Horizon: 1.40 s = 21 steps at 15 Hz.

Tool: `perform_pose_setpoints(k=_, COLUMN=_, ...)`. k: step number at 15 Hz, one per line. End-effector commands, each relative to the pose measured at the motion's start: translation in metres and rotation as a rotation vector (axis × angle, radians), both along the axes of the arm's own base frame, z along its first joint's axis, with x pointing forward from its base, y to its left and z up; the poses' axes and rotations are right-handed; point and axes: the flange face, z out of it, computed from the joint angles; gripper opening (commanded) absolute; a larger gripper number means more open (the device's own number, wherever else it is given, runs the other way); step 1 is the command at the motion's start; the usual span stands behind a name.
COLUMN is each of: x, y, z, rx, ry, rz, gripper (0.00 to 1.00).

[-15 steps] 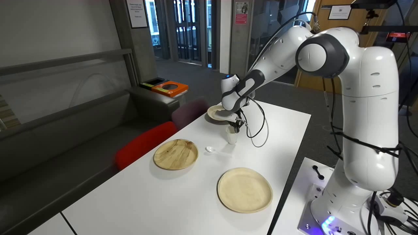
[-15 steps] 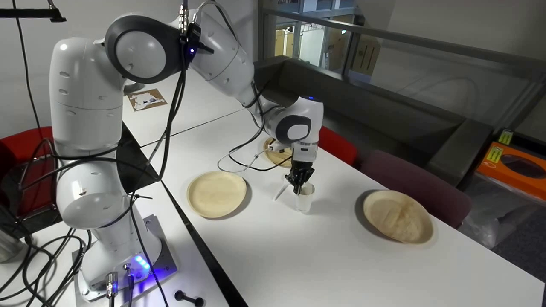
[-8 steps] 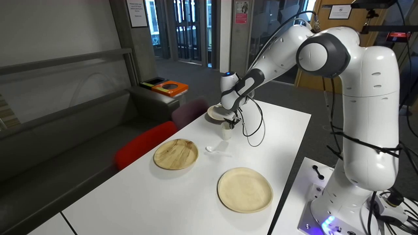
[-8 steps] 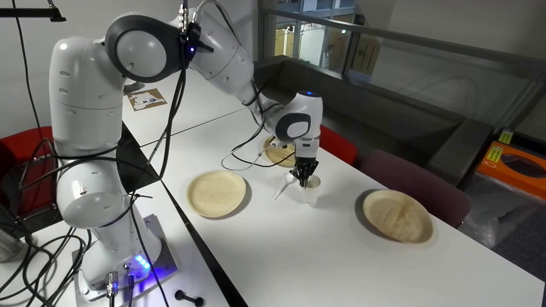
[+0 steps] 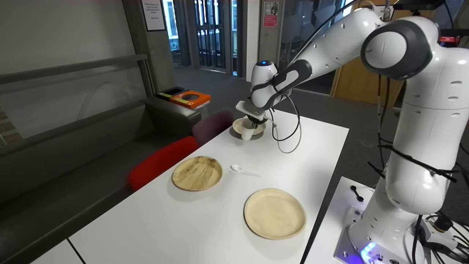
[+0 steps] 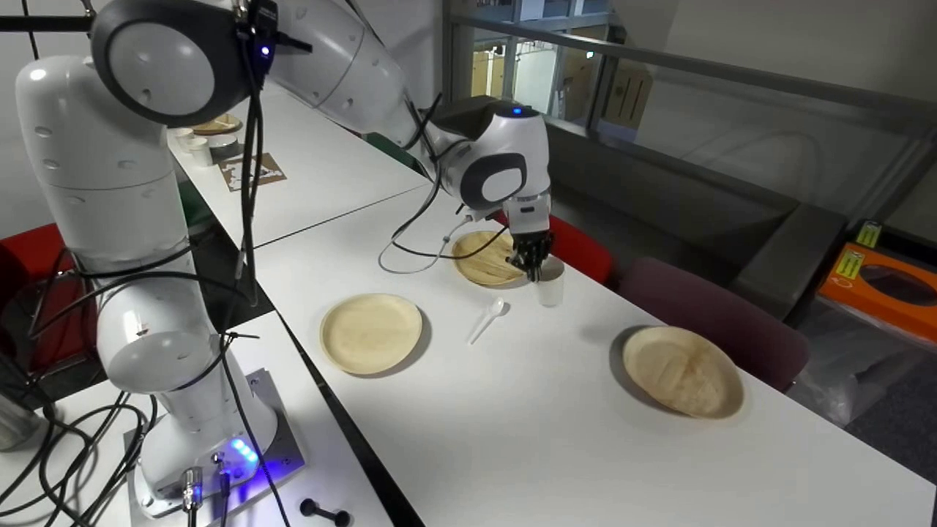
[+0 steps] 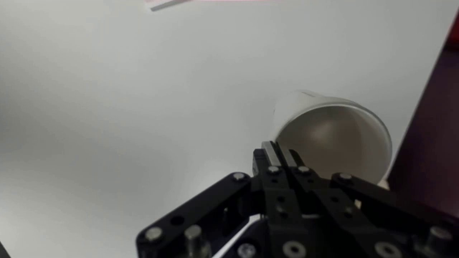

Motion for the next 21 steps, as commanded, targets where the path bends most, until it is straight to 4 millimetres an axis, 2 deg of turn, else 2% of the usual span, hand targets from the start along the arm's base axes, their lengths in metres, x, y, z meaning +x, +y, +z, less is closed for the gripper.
perform_pose_setpoints(k=1, x=-0.041, y=0.009, z=0.076, rx=0.009, ry=-0.158, rz=0.116, gripper=0.01)
perform_pose_setpoints(k=3, x=-0.058, y=0.016, z=0.115, rx=0.030, ry=-0.223, rz=0.185, gripper=0.01)
perform_pose_setpoints(k=7, x=-0.109, y=0.023, z=0.187, rx=0.113, ry=-0.186, rz=0.289, gripper=0.01)
perform_pose_setpoints(k=9, x=-0.132, y=0.025, z=0.195, rx=0.139, ry=-0.058, rz=0.324, gripper=0.01)
perform_pose_setpoints(k=12, x=-0.142, y=0.021, z=0.204, rx=0.142, ry=0.160, rz=0.279, gripper=0.01)
perform_pose_setpoints(k=15, x=-0.113, y=0.008, z=0.160, rx=0.079, ry=0.294, rz=0.210, gripper=0.01)
perform_pose_setpoints(k=16, x=-0.097, y=-0.001, z=0.132, rx=0.060, ry=0.332, rz=0.189, gripper=0.01)
perform_pose_setpoints(k=18, x=-0.083, y=-0.014, z=0.084, rx=0.050, ry=0.445, rz=0.160, gripper=0.01)
perform_pose_setpoints(k=21, x=-0.064, y=-0.031, z=0.000, rx=0.110, ry=0.630, rz=0.169, gripper=0.01)
